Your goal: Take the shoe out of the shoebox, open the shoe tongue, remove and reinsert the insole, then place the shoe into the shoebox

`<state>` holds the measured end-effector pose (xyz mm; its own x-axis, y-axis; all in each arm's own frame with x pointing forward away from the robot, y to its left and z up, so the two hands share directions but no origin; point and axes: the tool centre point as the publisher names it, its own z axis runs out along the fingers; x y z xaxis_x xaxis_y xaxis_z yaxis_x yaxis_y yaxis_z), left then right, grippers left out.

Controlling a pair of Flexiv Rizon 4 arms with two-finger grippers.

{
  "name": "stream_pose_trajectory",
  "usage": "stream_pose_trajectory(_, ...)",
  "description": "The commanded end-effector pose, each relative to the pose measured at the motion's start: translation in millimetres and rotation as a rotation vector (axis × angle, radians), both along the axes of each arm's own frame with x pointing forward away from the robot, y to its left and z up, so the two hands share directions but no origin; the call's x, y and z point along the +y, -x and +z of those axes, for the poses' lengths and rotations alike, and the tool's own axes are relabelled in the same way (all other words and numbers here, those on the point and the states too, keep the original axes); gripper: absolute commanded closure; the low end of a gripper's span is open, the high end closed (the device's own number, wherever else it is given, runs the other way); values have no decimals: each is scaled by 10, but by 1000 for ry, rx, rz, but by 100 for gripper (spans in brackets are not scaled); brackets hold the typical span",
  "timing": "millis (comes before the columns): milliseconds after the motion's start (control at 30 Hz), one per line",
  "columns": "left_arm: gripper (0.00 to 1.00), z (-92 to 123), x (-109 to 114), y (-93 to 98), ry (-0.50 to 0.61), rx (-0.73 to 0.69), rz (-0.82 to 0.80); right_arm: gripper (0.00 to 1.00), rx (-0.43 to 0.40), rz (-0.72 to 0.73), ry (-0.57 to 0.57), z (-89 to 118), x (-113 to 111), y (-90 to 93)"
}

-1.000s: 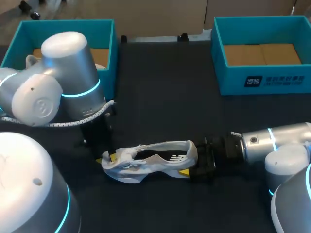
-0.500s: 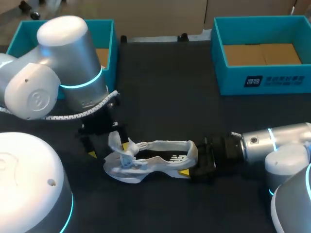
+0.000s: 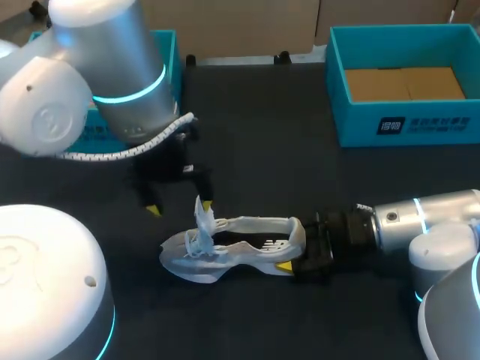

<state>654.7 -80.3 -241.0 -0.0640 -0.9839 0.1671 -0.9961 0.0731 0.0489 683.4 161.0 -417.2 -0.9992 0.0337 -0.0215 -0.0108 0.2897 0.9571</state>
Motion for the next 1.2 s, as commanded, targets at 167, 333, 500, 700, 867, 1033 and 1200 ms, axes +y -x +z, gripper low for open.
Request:
stream_pose_trajectory(167, 98, 372, -396, -69, -61, -51, -241, 100, -1, -1, 2, 8, -1, 5)
stream_pose_trajectory(333, 100, 399, -537, -106, -159, -115, -493, 100, -1, -1, 2, 8, -1, 5)
stream_pose_trajectory(500, 100, 393, -664, -139, -268, -186, -730, 100, -1, -1, 2, 8, -1, 5)
stream_pose_trajectory(700, 100, 415, -731, -182, -317, -169, -863, 100, -1, -1, 2, 8, -1, 5)
stream_pose_trajectory(867, 100, 415, -731, -182, -317, -169, -863, 100, -1, -1, 2, 8, -1, 5)
stream_pose_trajectory(1033, 100, 415, -731, -182, -317, -169, -863, 100, -1, -1, 2, 8, -1, 5)
stream_pose_trajectory(1200, 100, 400, -768, -322, -178, -213, -977, 100, -1, -1, 2, 8, -1, 5)
